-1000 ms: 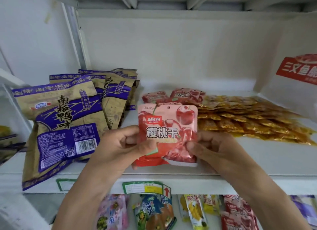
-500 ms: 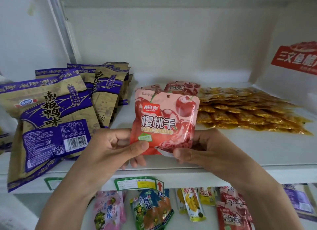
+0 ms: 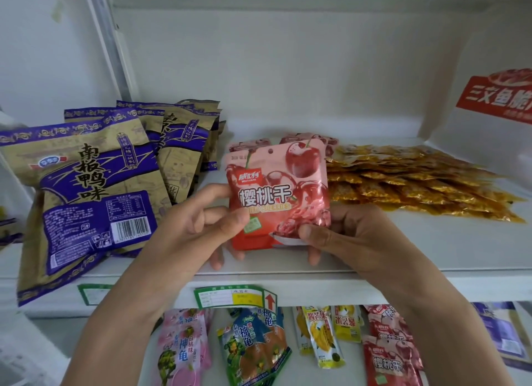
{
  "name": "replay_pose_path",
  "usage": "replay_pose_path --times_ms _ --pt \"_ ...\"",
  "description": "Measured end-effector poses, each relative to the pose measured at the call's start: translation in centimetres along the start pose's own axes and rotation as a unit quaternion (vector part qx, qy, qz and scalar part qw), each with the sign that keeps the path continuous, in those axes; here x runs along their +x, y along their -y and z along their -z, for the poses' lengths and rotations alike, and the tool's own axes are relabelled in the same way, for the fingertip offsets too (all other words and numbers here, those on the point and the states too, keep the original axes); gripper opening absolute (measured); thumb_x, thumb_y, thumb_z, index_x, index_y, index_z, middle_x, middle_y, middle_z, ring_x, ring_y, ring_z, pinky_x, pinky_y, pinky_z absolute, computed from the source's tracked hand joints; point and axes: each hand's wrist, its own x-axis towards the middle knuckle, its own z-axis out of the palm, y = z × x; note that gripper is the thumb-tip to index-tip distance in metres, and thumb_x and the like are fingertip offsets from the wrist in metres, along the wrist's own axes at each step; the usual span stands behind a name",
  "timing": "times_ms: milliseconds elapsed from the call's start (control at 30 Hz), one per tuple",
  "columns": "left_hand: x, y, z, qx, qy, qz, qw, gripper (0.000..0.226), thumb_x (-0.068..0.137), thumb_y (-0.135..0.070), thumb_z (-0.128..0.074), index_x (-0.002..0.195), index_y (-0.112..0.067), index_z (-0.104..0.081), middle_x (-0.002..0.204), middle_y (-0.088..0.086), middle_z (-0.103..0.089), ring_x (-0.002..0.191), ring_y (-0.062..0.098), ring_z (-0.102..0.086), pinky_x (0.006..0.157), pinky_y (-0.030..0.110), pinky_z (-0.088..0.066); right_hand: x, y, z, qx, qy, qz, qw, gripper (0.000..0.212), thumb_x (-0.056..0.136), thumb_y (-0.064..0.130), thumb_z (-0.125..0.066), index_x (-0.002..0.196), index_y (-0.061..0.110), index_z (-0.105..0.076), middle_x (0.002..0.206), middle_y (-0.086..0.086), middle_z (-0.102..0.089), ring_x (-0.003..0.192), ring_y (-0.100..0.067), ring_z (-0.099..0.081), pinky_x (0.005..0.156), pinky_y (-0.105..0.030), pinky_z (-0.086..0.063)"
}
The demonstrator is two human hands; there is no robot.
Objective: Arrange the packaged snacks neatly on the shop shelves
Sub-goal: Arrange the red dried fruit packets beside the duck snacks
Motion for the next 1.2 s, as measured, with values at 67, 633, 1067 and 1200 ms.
replay_pose_path --times_ms 67,633,1067,1200 --pt "0.0 0.0 -0.1 0.008 -0.005 -0.001 1.000 0.037 0.088 -0.029 -0.067 0.123 -0.020 -0.067 0.099 0.008 -0.080 0.061 0.015 -0.063 0.052 0.023 -0.048 0.0 -0.2 0.1 -0.007 0.008 0.007 1.000 0.024 0.096 0.017 -0.068 0.073 0.015 -0.073 0.057 0.005 -0.066 0.039 -0.001 -0.035 0.042 -0.009 -0.027" --pt "0.2 0.8 -0.1 0.027 -0.056 -0.021 0.998 0.042 0.078 -0.038 -0.077 0.111 -0.014 -0.067 0.094 -0.001 -0.077 0.078 0.009 -0.071 0.057 0.020 -0.053 -0.9 -0.7 -0.8 0.035 -0.079 0.054 0.995 0.016 0.097 0.021 -0.063 0.106 0.017 -0.076 0.094 -0.008 -0.079 0.072 -0.021 -0.063 0.055 -0.017 -0.042" --pt "-2.3 -1.0 -0.3 -0.155 -0.030 0.050 0.986 0.040 0.085 -0.042 -0.065 0.113 -0.014 -0.071 0.102 0.010 -0.080 0.091 0.030 -0.078 0.073 0.043 -0.063 -3.8 0.7 -6.2 -0.201 -0.254 0.138 0.936 0.030 0.093 0.057 -0.055 0.115 0.036 -0.057 0.075 0.013 -0.063 0.065 -0.007 -0.064 0.053 -0.024 -0.053" --pt "-1.8 -1.9 -1.2 -0.065 0.003 0.027 0.997 0.031 0.092 -0.044 -0.064 0.113 -0.022 -0.070 0.101 -0.007 -0.081 0.094 0.010 -0.077 0.083 0.027 -0.059 -2.8 0.1 -4.3 -0.126 -0.169 0.085 0.974 0.028 0.096 0.051 -0.058 0.092 0.027 -0.072 0.092 0.005 -0.075 0.081 -0.022 -0.068 0.071 -0.052 -0.057"
